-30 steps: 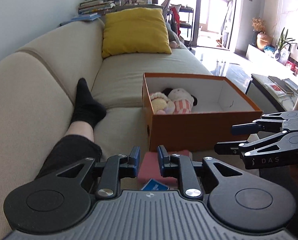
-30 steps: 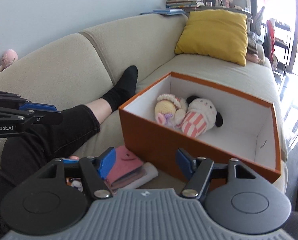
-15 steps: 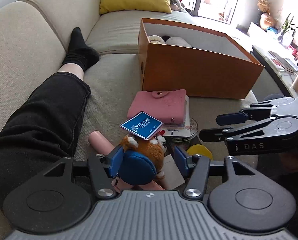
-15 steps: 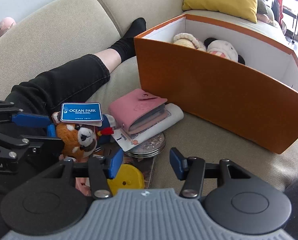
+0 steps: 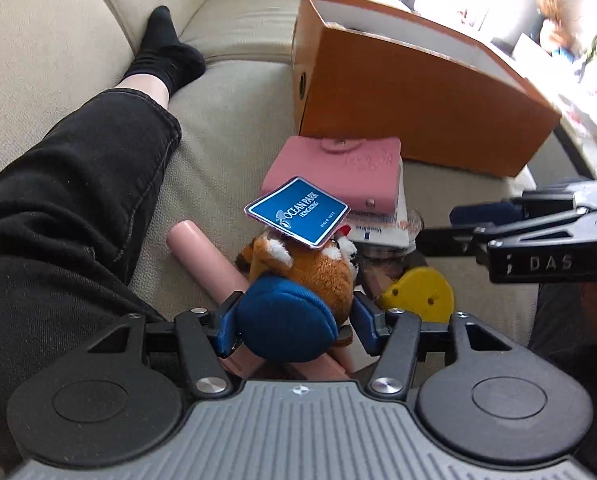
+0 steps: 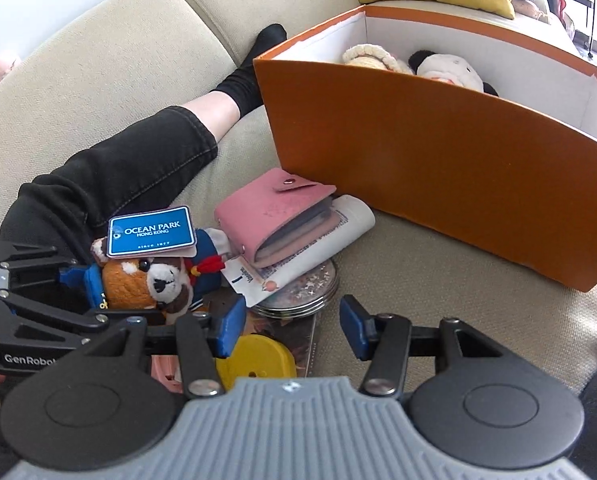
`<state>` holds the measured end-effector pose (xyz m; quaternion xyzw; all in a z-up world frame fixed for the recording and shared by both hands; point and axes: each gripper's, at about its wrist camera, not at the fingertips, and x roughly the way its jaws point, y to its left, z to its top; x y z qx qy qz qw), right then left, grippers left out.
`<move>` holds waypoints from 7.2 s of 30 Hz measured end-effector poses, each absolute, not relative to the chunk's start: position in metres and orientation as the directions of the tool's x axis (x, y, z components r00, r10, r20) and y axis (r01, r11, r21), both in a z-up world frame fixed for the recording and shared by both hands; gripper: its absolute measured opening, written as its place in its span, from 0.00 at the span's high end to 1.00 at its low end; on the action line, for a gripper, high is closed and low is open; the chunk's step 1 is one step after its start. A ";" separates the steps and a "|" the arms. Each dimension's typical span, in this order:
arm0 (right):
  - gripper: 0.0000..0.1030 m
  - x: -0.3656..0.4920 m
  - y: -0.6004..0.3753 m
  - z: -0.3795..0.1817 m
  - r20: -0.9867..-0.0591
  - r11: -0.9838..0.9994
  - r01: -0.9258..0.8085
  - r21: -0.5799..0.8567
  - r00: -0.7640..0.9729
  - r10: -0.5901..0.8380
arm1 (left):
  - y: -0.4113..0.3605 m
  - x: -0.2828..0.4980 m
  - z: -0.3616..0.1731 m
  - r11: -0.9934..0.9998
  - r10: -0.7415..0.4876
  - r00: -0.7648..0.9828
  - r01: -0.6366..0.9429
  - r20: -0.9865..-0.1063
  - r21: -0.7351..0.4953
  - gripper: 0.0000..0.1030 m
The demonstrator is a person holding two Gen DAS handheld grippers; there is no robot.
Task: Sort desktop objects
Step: 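Move the left gripper to the brown plush bear and grasp it, then grasp the pink wallet edge with the right gripper while the left gripper holds the bear, then lift the pink wallet with the right gripper while the left gripper lifts the bear, then lower the bear and pink wallet together into the orange box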
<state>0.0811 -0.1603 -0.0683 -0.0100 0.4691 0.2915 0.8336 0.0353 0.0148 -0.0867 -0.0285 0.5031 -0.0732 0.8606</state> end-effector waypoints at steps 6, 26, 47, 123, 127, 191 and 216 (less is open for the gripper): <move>0.46 0.084 -0.159 -0.068 -0.788 0.831 -0.495 0.255 0.391 0.475 | 0.014 0.036 -0.077 0.986 -0.169 0.513 0.099 -0.842 -0.137 0.39; 0.46 0.120 -0.150 -0.058 -0.755 0.842 -0.439 0.314 0.423 0.502 | 0.035 0.061 -0.046 0.981 -0.156 0.599 -0.002 -0.785 -0.196 0.52; 0.79 0.148 -0.110 -0.073 -0.787 0.817 -0.453 0.358 0.324 0.524 | 0.053 0.078 -0.062 0.967 -0.158 0.574 -0.073 -0.804 -0.243 0.52; 0.51 0.144 -0.069 -0.040 -0.672 0.788 -0.469 0.399 0.436 0.599 | 0.063 0.094 -0.062 0.971 -0.110 0.614 -0.100 -0.781 -0.215 0.50; 0.64 0.141 -0.069 -0.042 -0.681 0.790 -0.484 0.376 0.434 0.590 | 0.059 0.090 -0.061 0.977 -0.102 0.612 -0.085 -0.784 -0.193 0.49; 0.83 0.086 -0.215 0.018 -0.562 0.807 -0.495 0.322 0.587 0.584 | 0.050 0.075 -0.041 0.954 -0.260 0.467 -0.009 -0.845 -0.298 0.46; 0.83 0.150 -0.314 0.080 -0.467 0.917 -0.283 0.280 0.795 0.388 | -0.069 0.201 0.055 0.868 -0.496 0.559 0.336 -0.664 -0.366 0.46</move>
